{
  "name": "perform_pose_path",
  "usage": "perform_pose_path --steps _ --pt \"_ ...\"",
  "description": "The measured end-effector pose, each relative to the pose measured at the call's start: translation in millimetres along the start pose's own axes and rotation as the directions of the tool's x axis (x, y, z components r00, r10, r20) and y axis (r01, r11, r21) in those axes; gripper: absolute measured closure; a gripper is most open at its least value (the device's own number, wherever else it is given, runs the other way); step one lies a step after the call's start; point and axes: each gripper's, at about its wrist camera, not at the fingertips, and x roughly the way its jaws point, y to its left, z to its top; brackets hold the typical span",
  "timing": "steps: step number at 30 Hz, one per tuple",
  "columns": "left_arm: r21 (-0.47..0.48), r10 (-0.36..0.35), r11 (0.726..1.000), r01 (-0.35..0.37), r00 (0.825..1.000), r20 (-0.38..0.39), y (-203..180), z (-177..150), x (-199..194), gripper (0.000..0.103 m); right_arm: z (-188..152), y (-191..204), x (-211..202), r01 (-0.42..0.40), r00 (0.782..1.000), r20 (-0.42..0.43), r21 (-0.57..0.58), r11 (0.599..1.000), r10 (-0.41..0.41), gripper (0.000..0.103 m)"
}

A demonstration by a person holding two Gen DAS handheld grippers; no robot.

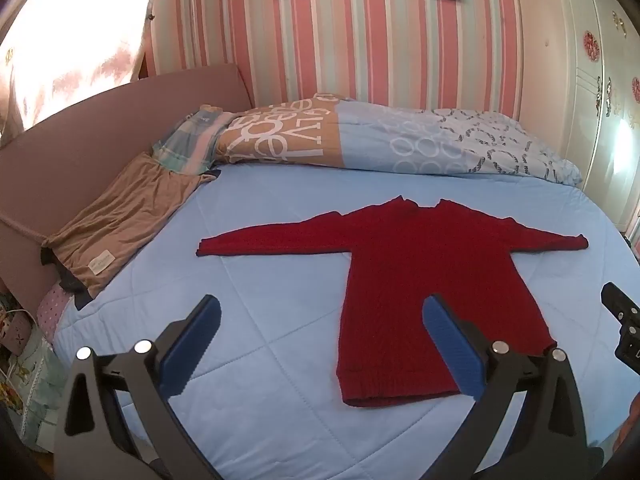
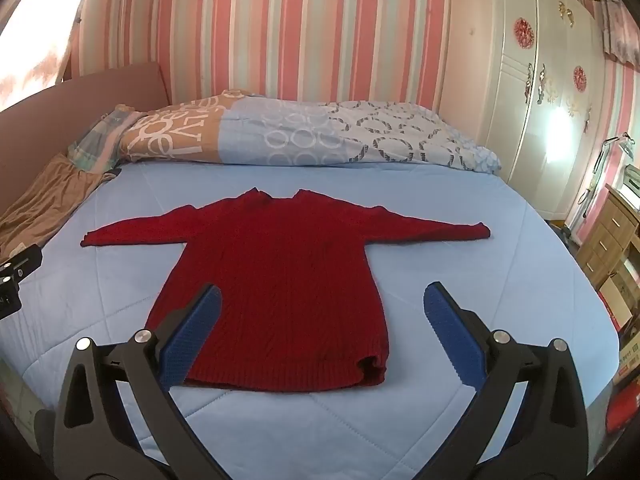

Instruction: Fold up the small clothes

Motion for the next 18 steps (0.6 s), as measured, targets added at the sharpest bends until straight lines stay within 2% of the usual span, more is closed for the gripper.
perform_pose_path --steps 18 --pt "0.004 0.001 1.000 -0.001 1.000 0.001 -4.7 1.6 0.4 0.002 -0.3 -3.2 5.5 0.004 1.000 -0.002 -0.006 1.000 -0.004 0.003"
